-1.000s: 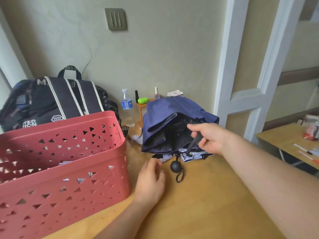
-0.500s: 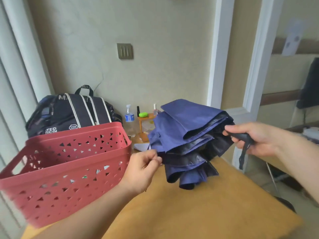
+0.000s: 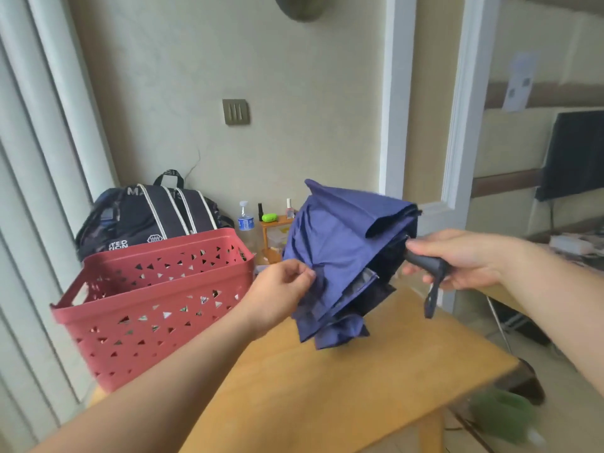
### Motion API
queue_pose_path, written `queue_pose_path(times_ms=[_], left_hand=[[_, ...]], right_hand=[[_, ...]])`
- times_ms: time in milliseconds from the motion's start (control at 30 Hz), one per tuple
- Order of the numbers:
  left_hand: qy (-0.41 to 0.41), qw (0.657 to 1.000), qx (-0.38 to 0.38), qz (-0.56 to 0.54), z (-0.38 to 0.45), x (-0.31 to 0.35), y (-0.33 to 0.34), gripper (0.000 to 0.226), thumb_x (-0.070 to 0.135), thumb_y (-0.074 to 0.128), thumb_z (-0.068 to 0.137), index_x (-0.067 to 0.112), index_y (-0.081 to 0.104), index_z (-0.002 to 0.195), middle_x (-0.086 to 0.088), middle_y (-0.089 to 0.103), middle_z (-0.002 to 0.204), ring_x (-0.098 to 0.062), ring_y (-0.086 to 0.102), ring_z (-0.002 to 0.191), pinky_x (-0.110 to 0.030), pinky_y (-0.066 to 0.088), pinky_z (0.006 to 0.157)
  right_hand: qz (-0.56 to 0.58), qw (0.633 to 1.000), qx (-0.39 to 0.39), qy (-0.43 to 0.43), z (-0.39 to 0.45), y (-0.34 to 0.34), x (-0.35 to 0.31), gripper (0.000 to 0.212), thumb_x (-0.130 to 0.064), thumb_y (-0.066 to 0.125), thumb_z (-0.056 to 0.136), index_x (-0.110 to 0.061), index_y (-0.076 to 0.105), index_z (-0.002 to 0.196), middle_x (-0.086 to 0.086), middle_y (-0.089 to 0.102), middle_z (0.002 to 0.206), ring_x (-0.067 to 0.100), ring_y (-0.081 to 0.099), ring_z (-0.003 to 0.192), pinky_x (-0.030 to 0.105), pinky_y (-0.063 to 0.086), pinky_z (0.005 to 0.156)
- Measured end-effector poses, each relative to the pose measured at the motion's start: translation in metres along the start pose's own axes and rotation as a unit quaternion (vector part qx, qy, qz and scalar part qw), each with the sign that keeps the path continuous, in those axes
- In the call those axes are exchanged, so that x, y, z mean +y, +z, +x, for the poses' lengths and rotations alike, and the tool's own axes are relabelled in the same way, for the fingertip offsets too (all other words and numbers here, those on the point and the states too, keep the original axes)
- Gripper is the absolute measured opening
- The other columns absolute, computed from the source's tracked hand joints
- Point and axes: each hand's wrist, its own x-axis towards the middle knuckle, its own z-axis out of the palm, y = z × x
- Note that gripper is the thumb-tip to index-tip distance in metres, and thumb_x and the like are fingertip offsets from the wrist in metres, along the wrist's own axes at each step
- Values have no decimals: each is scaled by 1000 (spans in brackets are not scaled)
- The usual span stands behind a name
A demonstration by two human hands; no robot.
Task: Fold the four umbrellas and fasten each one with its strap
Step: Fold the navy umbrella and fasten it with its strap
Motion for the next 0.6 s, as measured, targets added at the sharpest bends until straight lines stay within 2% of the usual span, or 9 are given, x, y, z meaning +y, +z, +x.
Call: queue_pose_path(times_ms=[100, 167, 233, 300, 333, 400, 467, 533, 600], left_hand=[[-25, 999, -18, 38, -30, -22, -8, 24, 24, 48, 107, 11, 54, 88, 4, 64, 60, -15, 57, 60, -37, 50, 65], [-69, 994, -81, 25, -53, -43, -6, 10, 16, 49, 105, 8, 47, 98, -2, 70, 70, -20, 62, 62, -36, 53, 65], [-101, 988, -117, 28, -69, -60, -3, 9, 11, 52, 103, 12, 43, 106, -4, 72, 73, -20, 61, 59, -32, 51, 61], [-106, 986, -127, 3, -75, -66, -3, 7, 11, 53, 106, 15, 50, 111, -3, 71, 77, -19, 59, 60, -31, 50, 60], [-106, 986, -130, -6, -75, -67, -5, 5, 12, 54, 107, 14, 56, 111, -1, 70, 79, -19, 58, 62, -29, 50, 61], [-109, 984, -141, 2, -74, -65, -12, 8, 14, 59, 105, 12, 67, 107, 2, 69, 80, -17, 57, 66, -28, 52, 65], [-102, 984, -141, 42, -72, -63, -18, 10, 14, 70, 98, 20, 72, 107, 5, 71, 79, -12, 62, 68, -29, 56, 72], [-72, 988, -112, 77, -66, -55, -25, 20, 9, 74, 93, 26, 74, 105, 5, 77, 84, -7, 67, 72, -31, 58, 80], [-38, 996, -67, 50, -54, -35, -32, 21, 6, 75, 93, 26, 76, 99, 5, 79, 86, -9, 66, 73, -33, 57, 79]], right_hand=[[-63, 996, 33, 48, 24, 26, 51, 31, -33, 60, 105, -7, 63, 120, 12, 66, 98, 21, 56, 77, 29, 49, 63], [-131, 987, 64, 62, 40, 50, 89, 33, -40, 53, 107, -6, 58, 106, 11, 55, 80, 21, 51, 67, 29, 45, 58], [-215, 971, 93, 36, 50, 71, 121, 37, -44, 49, 108, -11, 52, 92, 8, 52, 68, 22, 47, 58, 30, 39, 56], [-322, 935, 151, -13, 50, 83, 143, 36, -46, 45, 108, -13, 52, 96, 7, 64, 83, 23, 56, 71, 33, 47, 68], [-377, 909, 175, -39, 51, 86, 152, 33, -47, 42, 108, -16, 50, 101, 6, 65, 92, 24, 59, 79, 37, 51, 76], [-444, 870, 201, -78, 48, 94, 166, 31, -50, 35, 108, -21, 43, 116, 6, 62, 105, 27, 61, 88, 46, 54, 81], [-519, 830, 180, -98, 44, 101, 178, 53, -60, 37, 105, -28, 24, 146, 5, 52, 123, 30, 61, 99, 44, 54, 81], [-576, 795, 153, -112, 42, 103, 183, 82, -68, 46, 99, -36, 0, 159, 3, 40, 134, 27, 63, 100, 40, 55, 78], [-565, 794, 170, -149, 40, 97, 173, 83, -65, 54, 96, -40, 4, 158, -2, 42, 141, 25, 65, 101, 42, 57, 78]])
